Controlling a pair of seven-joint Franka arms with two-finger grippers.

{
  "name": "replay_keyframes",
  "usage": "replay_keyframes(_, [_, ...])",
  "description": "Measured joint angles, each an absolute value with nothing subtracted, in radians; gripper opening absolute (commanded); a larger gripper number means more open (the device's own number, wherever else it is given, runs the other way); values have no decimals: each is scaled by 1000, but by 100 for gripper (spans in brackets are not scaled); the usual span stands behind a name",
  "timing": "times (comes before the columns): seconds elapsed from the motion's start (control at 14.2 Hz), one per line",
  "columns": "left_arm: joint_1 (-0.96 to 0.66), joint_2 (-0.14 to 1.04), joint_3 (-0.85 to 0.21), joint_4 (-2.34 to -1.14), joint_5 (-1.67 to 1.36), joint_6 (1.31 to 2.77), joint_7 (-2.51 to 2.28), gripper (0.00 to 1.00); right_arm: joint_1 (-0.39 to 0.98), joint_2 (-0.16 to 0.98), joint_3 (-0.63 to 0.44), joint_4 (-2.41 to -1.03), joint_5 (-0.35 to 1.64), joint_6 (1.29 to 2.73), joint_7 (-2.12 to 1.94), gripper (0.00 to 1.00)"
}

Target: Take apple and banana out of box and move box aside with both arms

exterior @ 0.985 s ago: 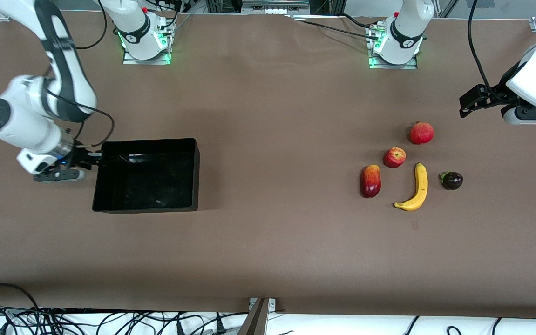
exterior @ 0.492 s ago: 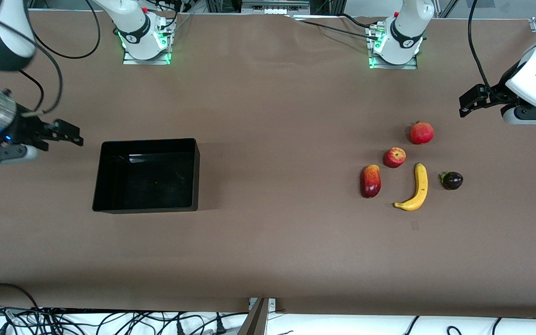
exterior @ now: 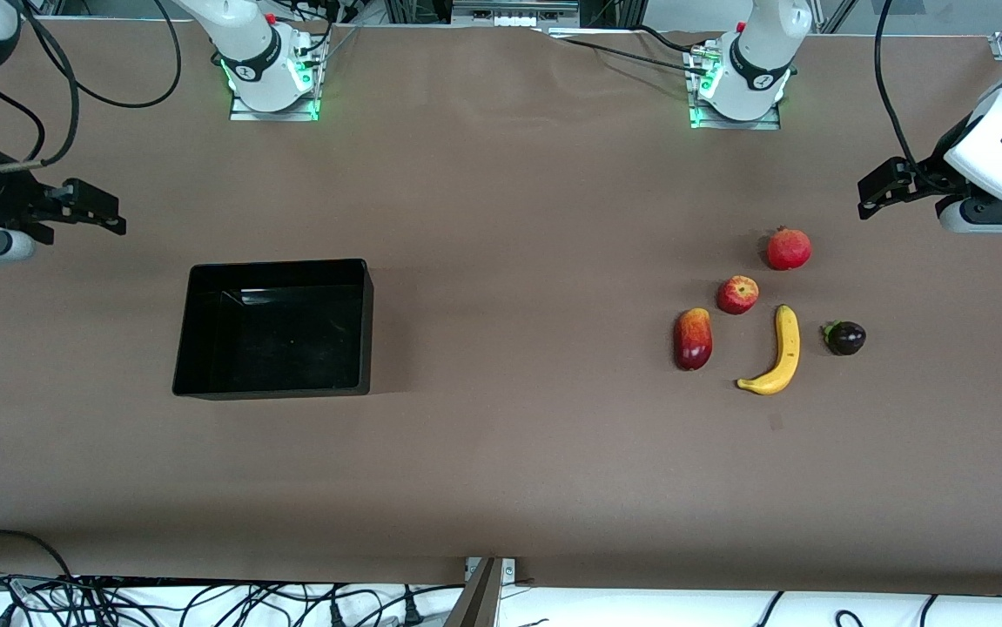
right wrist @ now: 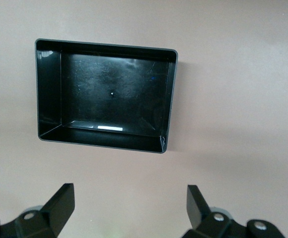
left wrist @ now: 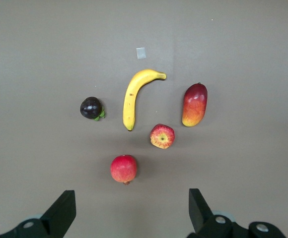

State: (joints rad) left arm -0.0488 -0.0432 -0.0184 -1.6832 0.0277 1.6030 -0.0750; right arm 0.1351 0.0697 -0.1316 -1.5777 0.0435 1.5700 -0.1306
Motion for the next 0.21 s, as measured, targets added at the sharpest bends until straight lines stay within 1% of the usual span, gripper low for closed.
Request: replay_keyframes(0.21, [-49,-43,-18,-1683,28,1603,-75,100,135,55,-122,-1583,43,1565,-131,100])
